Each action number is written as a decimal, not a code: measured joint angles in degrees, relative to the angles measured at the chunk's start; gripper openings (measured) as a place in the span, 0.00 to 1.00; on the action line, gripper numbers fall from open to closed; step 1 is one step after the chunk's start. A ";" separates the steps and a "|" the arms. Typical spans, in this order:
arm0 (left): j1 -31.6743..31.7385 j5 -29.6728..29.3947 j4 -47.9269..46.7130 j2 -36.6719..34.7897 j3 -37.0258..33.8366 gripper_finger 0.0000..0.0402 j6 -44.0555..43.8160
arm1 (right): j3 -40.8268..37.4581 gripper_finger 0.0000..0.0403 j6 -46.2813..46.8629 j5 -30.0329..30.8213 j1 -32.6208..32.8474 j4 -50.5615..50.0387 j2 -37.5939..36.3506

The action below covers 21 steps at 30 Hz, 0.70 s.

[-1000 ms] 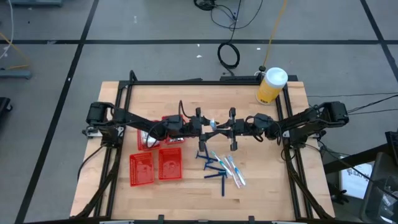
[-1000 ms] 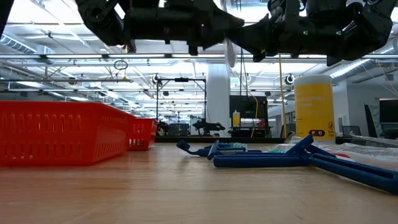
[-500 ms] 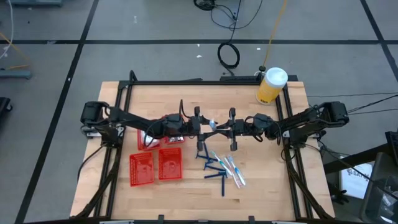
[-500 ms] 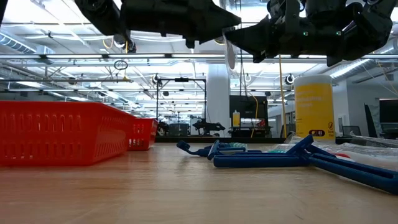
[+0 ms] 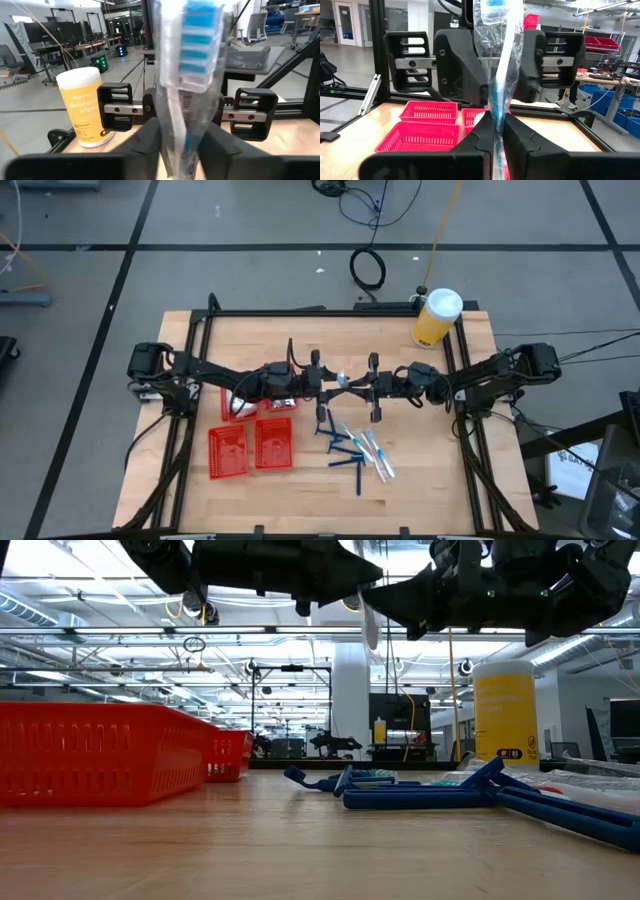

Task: Pick & Place Travel size toiletries
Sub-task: Put the blue toothbrush into the bottom left red basket

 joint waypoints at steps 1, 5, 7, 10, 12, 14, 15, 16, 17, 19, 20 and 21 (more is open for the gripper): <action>-0.02 0.00 0.00 0.00 0.00 0.21 0.25 | 0.00 0.03 0.00 0.00 -0.02 -0.04 0.00; -0.02 1.43 -0.07 0.00 0.00 0.04 1.09 | 0.00 0.04 0.12 -0.09 0.00 -0.56 0.00; -0.05 1.22 -0.22 -0.01 -0.02 0.04 0.48 | 0.00 0.06 0.45 0.00 0.00 -1.11 0.00; -0.04 -0.88 -4.18 -2.38 -0.17 0.04 -0.33 | 0.05 0.13 0.63 0.20 -0.02 -3.35 0.00; -0.19 -2.59 -7.85 -5.74 -0.13 0.02 -0.59 | 0.02 0.20 0.90 0.17 -0.01 -4.27 0.04; -0.80 -5.24 -13.46 -9.71 -0.07 0.03 -2.15 | -0.01 0.28 1.93 0.13 0.02 -4.25 0.04; -1.31 -6.83 -16.57 -11.67 -0.03 0.03 -2.97 | 0.00 0.31 2.27 0.09 0.02 -4.23 0.04; -1.95 -8.25 -20.43 -13.70 -0.02 0.03 -4.00 | 0.00 0.35 2.33 0.11 0.02 -4.33 0.04; -2.75 -9.54 -25.16 -16.11 -0.02 0.03 -5.57 | 0.00 0.37 2.21 0.11 0.02 -4.50 0.04; -4.53 -11.48 -34.35 -20.71 -0.02 0.02 -10.63 | 0.00 0.42 2.09 0.13 0.00 -4.46 0.04; -5.64 -12.66 -39.85 -23.35 -0.01 0.02 -14.38 | 0.00 0.44 2.12 0.13 0.00 -4.55 -0.07; -6.99 -14.40 -45.85 -25.78 0.00 0.02 -18.63 | 0.00 0.46 2.12 0.13 0.00 -4.85 -0.27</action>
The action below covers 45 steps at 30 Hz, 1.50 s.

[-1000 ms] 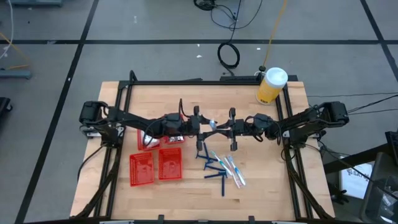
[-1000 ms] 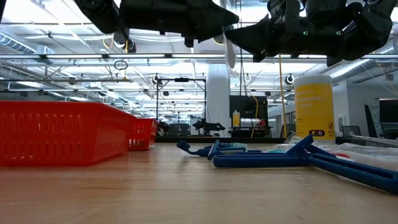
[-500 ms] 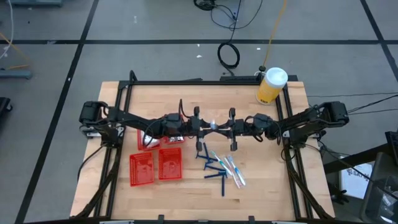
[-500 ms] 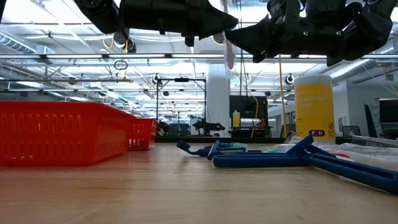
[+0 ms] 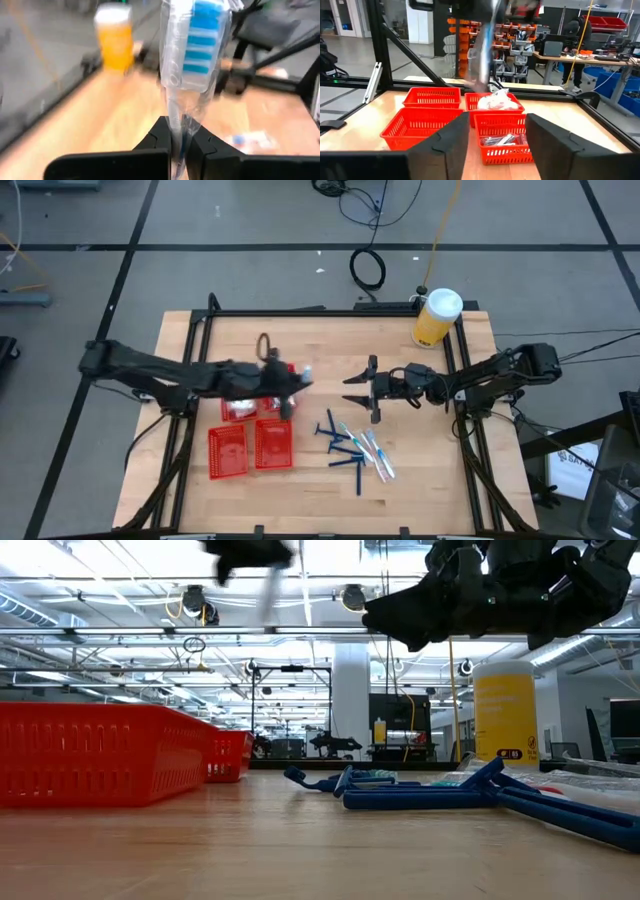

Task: Pick & Place Travel size toiletries
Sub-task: Put the blue toothbrush into the bottom left red basket

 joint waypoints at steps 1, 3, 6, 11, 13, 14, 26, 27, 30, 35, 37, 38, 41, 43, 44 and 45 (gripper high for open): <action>-1.81 -2.39 -6.09 -2.29 0.00 0.02 -4.84 | 0.00 0.47 -0.02 0.00 0.00 -0.25 -0.18; -6.35 -8.00 -17.59 -5.80 0.00 0.03 -15.56 | 0.00 0.49 -0.04 0.00 0.00 -0.89 -0.60; -16.24 -13.24 -30.17 -10.16 -1.90 0.02 -33.40 | 0.00 0.50 0.00 0.00 0.00 -1.45 -1.00; -35.45 -24.77 -37.25 -12.38 -7.65 0.02 -63.94 | -0.01 0.48 -0.07 0.00 0.00 -2.97 -1.57; -41.22 -29.05 -40.06 -12.02 -9.23 0.02 -75.18 | -0.01 0.48 -0.02 0.00 0.00 -3.12 -1.57; -43.17 -30.68 -41.96 -11.60 -9.79 0.02 -80.51 | 0.00 0.48 -0.02 0.00 0.00 -2.99 -1.57; -50.03 -17.97 -46.68 -0.07 -16.26 0.03 -120.05 | -0.01 0.47 0.00 0.00 0.01 -3.28 -1.57; -50.23 -15.98 -46.74 0.62 -16.31 0.03 -120.82 | 0.00 0.47 0.00 0.00 0.00 -3.30 -1.57; -50.41 -14.11 -46.13 1.52 -16.28 0.06 -120.95 | 0.00 0.47 0.00 0.00 0.00 -3.32 -1.57; -50.30 -15.67 -46.39 1.36 -16.28 0.17 -118.67 | -0.02 0.47 0.00 -0.02 0.00 -4.14 -1.57; -50.30 -15.65 -46.43 1.36 -16.28 0.23 -118.21 | 0.00 0.47 0.00 -0.02 0.00 -4.31 -1.57; -50.30 -15.65 -46.41 1.36 -16.28 0.27 -118.18 | 0.00 0.47 0.00 -0.02 0.00 -4.34 -1.57; -50.30 -15.61 -46.35 1.36 -16.26 0.37 -118.17 | -0.01 0.47 -0.02 -0.02 0.00 -4.68 -1.57; -50.36 -15.28 -46.28 1.36 -16.26 0.43 -117.99 | 0.00 0.47 -0.04 -0.02 0.01 -4.77 -1.57; -50.36 -14.87 -46.31 1.35 -16.26 0.46 -117.93 | -0.02 0.47 -0.03 -0.02 0.00 -4.77 -1.57; -50.36 -14.35 -46.37 1.21 -16.26 0.49 -117.93 | -0.01 0.47 -0.02 -0.02 0.00 -4.77 -1.57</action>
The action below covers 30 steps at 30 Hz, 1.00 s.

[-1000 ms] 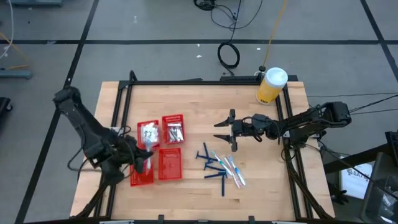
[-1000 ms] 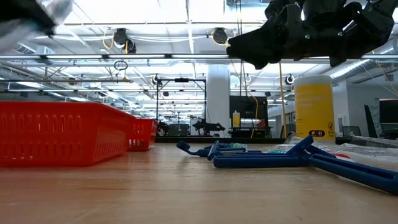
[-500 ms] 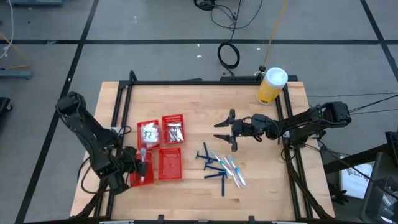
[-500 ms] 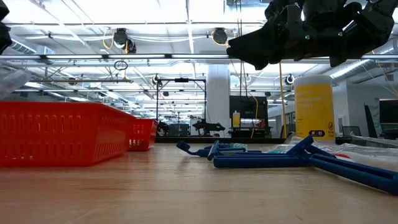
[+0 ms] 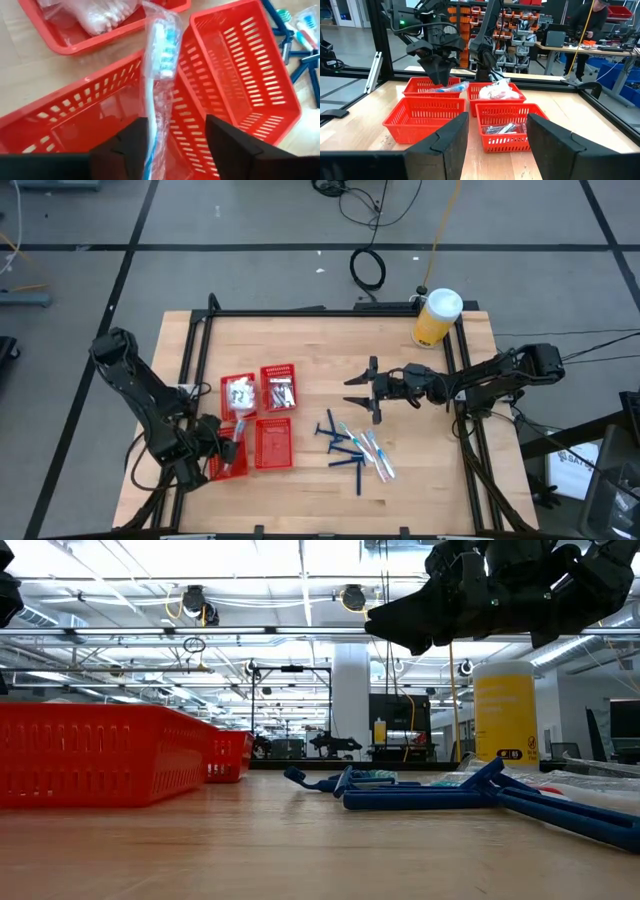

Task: Pick & Place Travel size toiletries
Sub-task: Put the blue toothbrush into the bottom left red basket

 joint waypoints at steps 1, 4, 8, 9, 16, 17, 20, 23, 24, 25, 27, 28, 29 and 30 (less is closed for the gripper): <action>-0.01 0.25 -0.11 -0.27 0.00 0.51 0.07 | 0.00 0.47 0.00 0.00 0.00 -0.05 0.00; -0.04 -0.86 -0.68 -2.38 0.02 0.56 1.46 | -0.01 0.47 -0.04 0.00 0.00 -0.68 0.00; -0.04 -7.62 -0.72 -7.12 0.16 0.61 5.96 | -0.01 0.47 -0.18 0.00 0.00 -0.85 0.00; -0.02 -9.80 -0.79 -8.26 0.53 0.61 8.05 | 0.01 0.47 -0.29 0.00 0.00 -1.03 0.00; 0.82 -32.21 4.05 -13.87 3.65 0.62 38.21 | 0.42 0.47 -1.93 0.09 0.87 -8.14 -1.57; 1.33 -36.62 6.40 -14.51 3.74 0.62 44.34 | 0.97 0.47 -1.88 0.08 1.43 -11.72 -2.35; 4.24 -45.44 14.42 -15.82 3.74 0.63 62.12 | 3.99 0.47 1.22 0.54 3.97 -26.43 -4.63; 9.78 -46.05 24.02 -16.96 3.74 0.63 77.58 | 8.60 0.47 5.11 7.66 8.72 -42.92 -5.08; 11.92 -44.76 26.91 -17.39 3.74 0.63 82.84 | 10.14 0.47 5.83 10.94 10.75 -48.57 -4.90; 14.02 -42.48 29.59 -17.73 3.74 0.63 88.18 | 11.52 0.47 6.80 14.40 12.80 -53.60 -4.70; 18.44 -35.59 34.84 -18.53 3.74 0.64 97.28 | 14.25 0.47 11.10 19.56 16.58 -61.54 -4.19; 20.63 -31.31 37.35 -18.87 3.74 0.64 101.14 | 15.45 0.47 14.11 21.17 18.08 -64.77 -4.13; 22.66 -26.72 40.71 -18.97 3.74 0.64 104.84 | 16.53 0.46 17.93 22.24 19.62 -67.74 -4.14; 24.80 -21.72 43.92 -19.01 3.75 0.64 108.19 | 17.50 0.46 21.62 22.86 20.84 -70.28 -4.15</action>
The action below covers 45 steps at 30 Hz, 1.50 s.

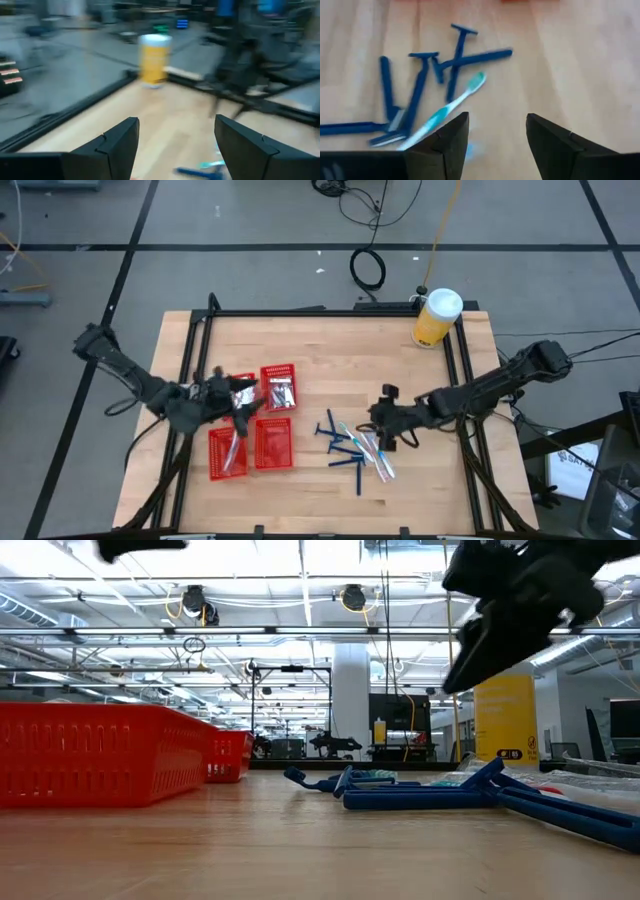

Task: Pick & Place Travel size toiletries
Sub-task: Put the blue toothbrush into the bottom left red basket

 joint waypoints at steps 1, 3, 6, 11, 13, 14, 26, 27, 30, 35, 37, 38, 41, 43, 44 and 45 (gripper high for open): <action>2.04 5.50 2.56 0.05 0.03 0.64 3.65 | 0.66 0.46 3.44 -0.04 0.95 -1.66 0.00; 5.70 15.33 6.08 0.88 0.03 0.64 9.35 | 1.00 0.46 8.91 -0.23 3.05 -3.49 0.25; 10.71 24.53 8.54 2.37 -0.02 0.64 13.96 | 0.96 0.46 15.52 -0.33 5.96 -6.52 1.56; 18.27 33.76 10.56 5.62 -0.02 0.64 13.72 | 0.93 0.46 25.29 -2.57 10.35 -8.14 5.61; 20.73 36.99 10.91 7.23 -0.02 0.64 13.47 | 0.93 0.46 28.45 -4.01 11.51 -7.84 7.08; 21.82 38.08 11.51 8.09 -0.02 0.64 13.49 | 0.93 0.46 29.84 -4.81 11.99 -7.78 7.87; 34.35 58.59 25.55 16.11 -0.02 0.64 18.02 | 0.91 0.46 39.73 -7.98 15.58 -6.30 12.01; 35.09 59.47 26.43 17.11 -0.02 0.64 18.05 | 0.91 0.46 40.37 -8.00 15.59 -6.15 12.02; 37.03 59.48 28.64 20.41 -0.03 0.64 17.88 | 0.91 0.46 41.64 -8.07 15.95 -5.54 12.02; 38.65 59.94 32.49 24.71 -0.04 0.64 17.40 | 0.91 0.46 42.29 -7.81 15.95 -5.37 12.03; 38.61 61.62 34.66 25.23 -0.04 0.64 17.65 | 0.91 0.46 42.29 -7.71 15.93 -5.40 12.71; 38.50 62.56 35.62 25.26 -0.04 0.64 17.69 | 0.91 0.46 42.31 -7.68 15.93 -5.37 13.58; 37.67 64.07 37.87 25.26 -0.04 0.64 17.82 | 0.98 0.46 42.19 -7.99 15.93 -4.50 16.56; 37.06 64.08 38.76 25.26 -0.04 0.64 17.84 | 1.05 0.46 41.09 -8.09 15.72 -2.29 18.16; 36.69 64.04 38.90 25.26 -0.04 0.64 17.86 | 1.13 0.46 40.45 -8.04 15.67 -1.64 18.48; 36.42 64.02 39.03 25.26 -0.04 0.64 17.86 | 1.13 0.46 39.92 -7.99 15.66 -1.38 18.49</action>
